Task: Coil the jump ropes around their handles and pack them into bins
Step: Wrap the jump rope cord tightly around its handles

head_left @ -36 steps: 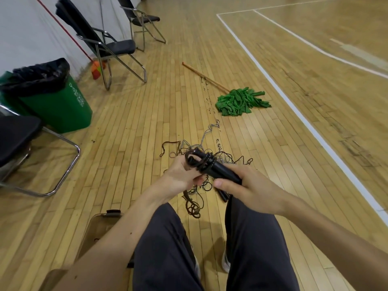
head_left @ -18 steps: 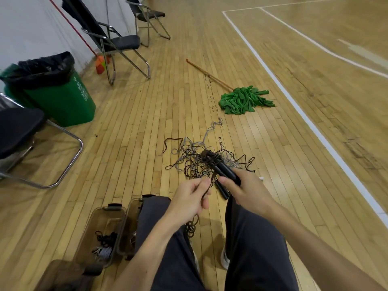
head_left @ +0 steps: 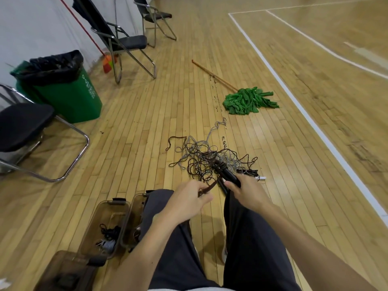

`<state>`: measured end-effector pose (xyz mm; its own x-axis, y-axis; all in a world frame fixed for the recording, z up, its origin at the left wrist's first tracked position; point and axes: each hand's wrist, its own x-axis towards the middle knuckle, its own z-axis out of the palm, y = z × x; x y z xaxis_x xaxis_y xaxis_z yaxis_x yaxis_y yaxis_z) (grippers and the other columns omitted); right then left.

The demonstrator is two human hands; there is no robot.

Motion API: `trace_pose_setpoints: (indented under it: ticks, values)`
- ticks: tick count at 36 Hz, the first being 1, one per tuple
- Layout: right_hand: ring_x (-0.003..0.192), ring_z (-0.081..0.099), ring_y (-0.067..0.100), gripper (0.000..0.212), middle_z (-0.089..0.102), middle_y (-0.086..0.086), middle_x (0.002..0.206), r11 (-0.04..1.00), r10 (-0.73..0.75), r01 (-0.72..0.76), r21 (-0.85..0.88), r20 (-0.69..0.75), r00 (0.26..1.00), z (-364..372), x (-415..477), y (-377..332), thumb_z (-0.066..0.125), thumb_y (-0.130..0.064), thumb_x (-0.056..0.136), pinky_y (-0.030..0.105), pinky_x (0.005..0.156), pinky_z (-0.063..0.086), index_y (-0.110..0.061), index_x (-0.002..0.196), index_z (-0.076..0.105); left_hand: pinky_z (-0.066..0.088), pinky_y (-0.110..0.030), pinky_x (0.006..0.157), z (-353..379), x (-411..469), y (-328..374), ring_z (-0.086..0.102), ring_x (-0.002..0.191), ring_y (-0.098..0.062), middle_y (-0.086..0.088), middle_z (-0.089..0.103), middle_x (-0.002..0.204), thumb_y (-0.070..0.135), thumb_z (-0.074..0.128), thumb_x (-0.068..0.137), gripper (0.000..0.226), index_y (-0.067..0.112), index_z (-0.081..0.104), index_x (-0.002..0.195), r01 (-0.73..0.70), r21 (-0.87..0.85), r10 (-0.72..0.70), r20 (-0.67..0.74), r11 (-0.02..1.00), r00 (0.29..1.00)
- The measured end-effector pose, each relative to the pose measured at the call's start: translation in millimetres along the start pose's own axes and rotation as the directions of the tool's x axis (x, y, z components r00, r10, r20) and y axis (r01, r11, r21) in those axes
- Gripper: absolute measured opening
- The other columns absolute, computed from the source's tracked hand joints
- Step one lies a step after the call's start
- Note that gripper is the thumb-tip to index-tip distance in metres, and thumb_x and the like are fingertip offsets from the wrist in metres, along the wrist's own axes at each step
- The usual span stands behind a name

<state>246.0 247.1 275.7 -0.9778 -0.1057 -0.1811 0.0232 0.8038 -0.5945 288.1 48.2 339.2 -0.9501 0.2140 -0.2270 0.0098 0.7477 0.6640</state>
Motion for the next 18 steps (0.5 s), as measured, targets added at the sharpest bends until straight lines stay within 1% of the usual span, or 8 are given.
trace_pose_setpoints:
  ticks: [2,3,5,6,8,11,14,18]
  values:
    - [0.067,0.058,0.015,0.028,0.061,-0.001,0.076,0.999,0.024,-0.023,-0.032,0.035,0.999,-0.7,0.7,-0.4,0.054,-0.048,0.100,0.027,0.050,0.036,-0.020,0.095,0.057,0.030,-0.016,0.047,-4.1,0.7,6.0,0.052,0.057,-0.007,0.007,0.062,0.075,0.032,0.057,0.101,0.022,0.019,0.069,0.114,-0.032,0.167,0.035,-0.018,0.985,0.999]
    - [0.068,0.060,0.017,0.030,0.062,0.000,0.077,0.998,0.038,-0.035,-0.044,0.063,0.997,-1.4,1.9,-0.6,0.055,-0.048,0.100,0.030,0.051,0.040,-0.019,0.094,0.057,0.033,-0.019,0.050,-6.5,1.7,8.3,0.053,0.061,-0.007,0.006,0.062,0.077,0.031,0.055,0.101,0.022,0.019,0.069,0.113,-0.050,0.251,0.059,-0.029,0.967,0.998]
    - [0.067,0.064,0.021,0.031,0.066,0.004,0.078,0.997,0.073,-0.067,-0.050,0.148,0.986,-4.9,2.9,-3.3,0.055,-0.047,0.100,0.037,0.058,0.051,-0.017,0.097,0.059,0.039,-0.026,0.059,-11.2,4.3,11.1,0.058,0.074,-0.014,0.003,0.064,0.084,0.035,0.054,0.102,0.024,0.019,0.069,0.112,-0.097,0.403,0.122,-0.036,0.910,0.992]
    - [0.062,0.064,0.020,0.029,0.067,0.005,0.076,0.996,0.089,-0.084,-0.034,0.203,0.975,-8.0,2.7,-5.0,0.056,-0.045,0.100,0.036,0.058,0.053,-0.016,0.097,0.058,0.040,-0.028,0.064,-13.6,4.9,12.9,0.058,0.078,-0.016,0.004,0.063,0.087,0.037,0.053,0.102,0.026,0.020,0.069,0.113,-0.126,0.461,0.155,-0.025,0.879,0.988]
    - [0.048,0.057,0.015,0.025,0.064,0.003,0.069,0.991,0.126,-0.137,0.010,0.323,0.938,-16.7,1.1,-9.5,0.056,-0.038,0.102,0.026,0.048,0.049,-0.014,0.094,0.055,0.040,-0.029,0.067,-18.5,4.8,17.3,0.058,0.082,-0.017,0.004,0.059,0.086,0.039,0.053,0.102,0.028,0.019,0.069,0.112,-0.189,0.544,0.210,0.025,0.818,0.977]
    - [0.044,0.048,0.013,0.027,0.057,0.000,0.061,0.978,0.190,-0.210,-0.004,0.443,0.876,-30.4,-4.0,-15.5,0.056,-0.037,0.102,0.021,0.044,0.041,-0.011,0.093,0.056,0.045,-0.030,0.070,-26.4,4.6,24.2,0.063,0.090,-0.020,0.001,0.063,0.093,0.040,0.052,0.101,0.029,0.017,0.067,0.111,-0.280,0.618,0.253,0.135,0.734,0.958]
    - [0.041,0.046,0.012,0.030,0.054,-0.002,0.058,0.974,0.221,-0.215,-0.072,0.503,0.835,-41.5,-9.0,-18.6,0.055,-0.040,0.102,0.020,0.041,0.036,-0.012,0.090,0.057,0.052,-0.035,0.078,-34.8,7.4,27.2,0.063,0.095,-0.020,0.000,0.066,0.100,0.043,0.052,0.100,0.032,0.017,0.067,0.109,-0.368,0.645,0.301,0.218,0.669,0.929]
    - [0.040,0.048,0.011,0.030,0.054,-0.003,0.057,0.978,0.207,-0.169,-0.120,0.506,0.837,-53.9,-15.6,-26.3,0.056,-0.040,0.101,0.018,0.040,0.037,-0.013,0.088,0.058,0.050,-0.031,0.081,-43.8,9.5,33.9,0.060,0.095,-0.015,0.002,0.065,0.100,0.046,0.051,0.100,0.035,0.018,0.067,0.113,-0.472,0.639,0.415,0.251,0.608,0.875]
